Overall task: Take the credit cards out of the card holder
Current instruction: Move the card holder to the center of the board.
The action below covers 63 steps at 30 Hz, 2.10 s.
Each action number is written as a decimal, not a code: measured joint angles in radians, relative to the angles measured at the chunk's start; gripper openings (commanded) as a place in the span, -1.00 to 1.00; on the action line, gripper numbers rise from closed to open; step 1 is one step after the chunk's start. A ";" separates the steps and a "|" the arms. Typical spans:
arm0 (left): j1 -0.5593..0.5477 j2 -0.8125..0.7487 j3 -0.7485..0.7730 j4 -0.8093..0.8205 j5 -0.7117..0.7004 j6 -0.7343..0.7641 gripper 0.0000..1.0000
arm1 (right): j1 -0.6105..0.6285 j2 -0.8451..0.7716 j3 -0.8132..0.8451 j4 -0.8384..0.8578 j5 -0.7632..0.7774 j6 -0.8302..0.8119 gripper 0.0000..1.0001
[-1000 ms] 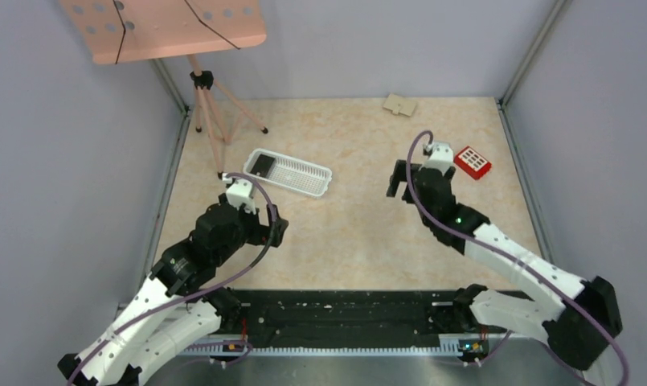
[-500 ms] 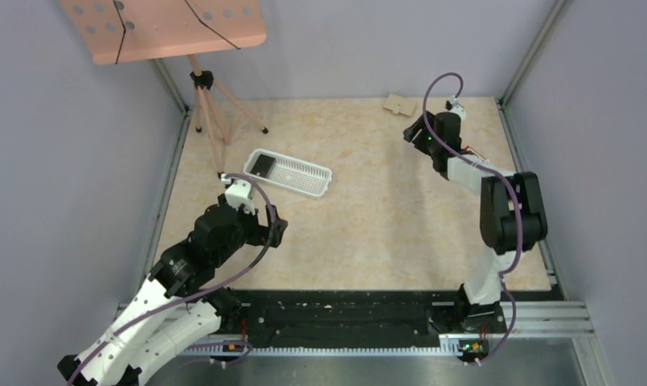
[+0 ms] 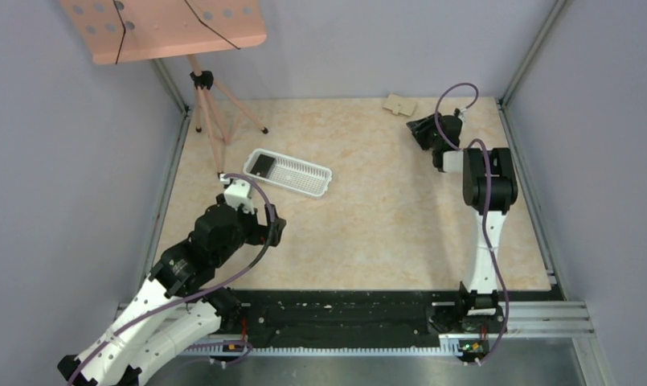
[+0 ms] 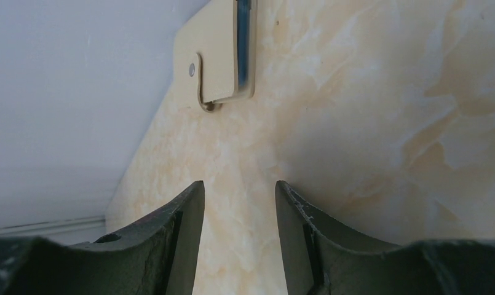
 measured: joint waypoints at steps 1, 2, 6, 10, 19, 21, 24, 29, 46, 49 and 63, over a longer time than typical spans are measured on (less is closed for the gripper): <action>0.000 0.000 0.000 0.000 -0.006 0.000 0.94 | 0.000 0.013 0.011 0.008 0.000 0.008 -0.08; 0.000 0.001 0.000 0.000 -0.009 0.000 0.94 | 0.000 0.028 0.025 0.021 0.000 0.018 -0.09; 0.000 0.005 0.000 -0.001 -0.024 0.003 0.94 | -0.004 0.078 0.081 0.045 -0.002 0.051 -0.10; 0.000 0.008 0.000 -0.002 -0.035 0.003 0.94 | -0.005 0.113 0.114 0.071 0.010 0.083 -0.15; 0.006 0.030 0.000 -0.008 -0.056 0.003 0.94 | -0.007 0.217 0.272 0.061 0.039 0.151 -0.19; 0.007 0.032 0.000 -0.008 -0.059 0.003 0.94 | -0.007 0.236 0.308 0.044 0.042 0.159 -0.24; 0.012 0.036 0.000 -0.008 -0.060 0.003 0.93 | -0.007 0.265 0.355 0.032 0.043 0.174 -0.43; 0.021 0.045 0.000 -0.008 -0.060 0.003 0.93 | -0.011 0.289 0.385 0.015 0.040 0.205 -1.00; 0.026 0.078 0.000 -0.008 -0.063 0.006 0.91 | -0.011 0.100 0.061 0.064 -0.038 0.141 -1.00; 0.026 0.085 0.000 -0.008 -0.062 0.006 0.91 | -0.011 -0.001 -0.093 0.074 -0.063 0.118 -1.00; 0.027 0.130 0.000 -0.015 -0.062 0.006 0.89 | -0.009 -0.572 -0.820 0.052 -0.200 -0.077 -1.00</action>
